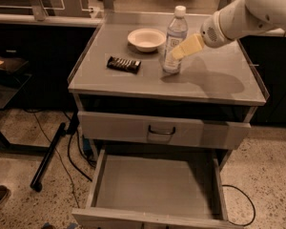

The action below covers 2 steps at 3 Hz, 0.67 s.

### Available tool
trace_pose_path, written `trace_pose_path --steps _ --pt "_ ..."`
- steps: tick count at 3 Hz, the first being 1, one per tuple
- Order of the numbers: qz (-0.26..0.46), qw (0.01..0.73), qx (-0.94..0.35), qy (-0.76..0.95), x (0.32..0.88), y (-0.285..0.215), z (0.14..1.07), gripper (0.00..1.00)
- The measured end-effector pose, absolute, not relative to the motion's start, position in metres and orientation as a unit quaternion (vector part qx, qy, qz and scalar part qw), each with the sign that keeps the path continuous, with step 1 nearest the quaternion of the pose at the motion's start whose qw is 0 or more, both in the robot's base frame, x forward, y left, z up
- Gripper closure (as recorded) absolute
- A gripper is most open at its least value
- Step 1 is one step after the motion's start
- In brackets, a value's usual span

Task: Place blue plastic bottle into middle drawer

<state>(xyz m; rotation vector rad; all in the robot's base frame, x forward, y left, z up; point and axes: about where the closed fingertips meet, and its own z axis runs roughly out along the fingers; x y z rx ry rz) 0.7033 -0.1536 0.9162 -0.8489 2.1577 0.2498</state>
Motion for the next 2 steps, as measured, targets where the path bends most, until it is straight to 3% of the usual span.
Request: trace_pose_path --steps 2 --pt "0.122 0.394 -0.335 0.847 0.732 -0.118 0.9 0.0"
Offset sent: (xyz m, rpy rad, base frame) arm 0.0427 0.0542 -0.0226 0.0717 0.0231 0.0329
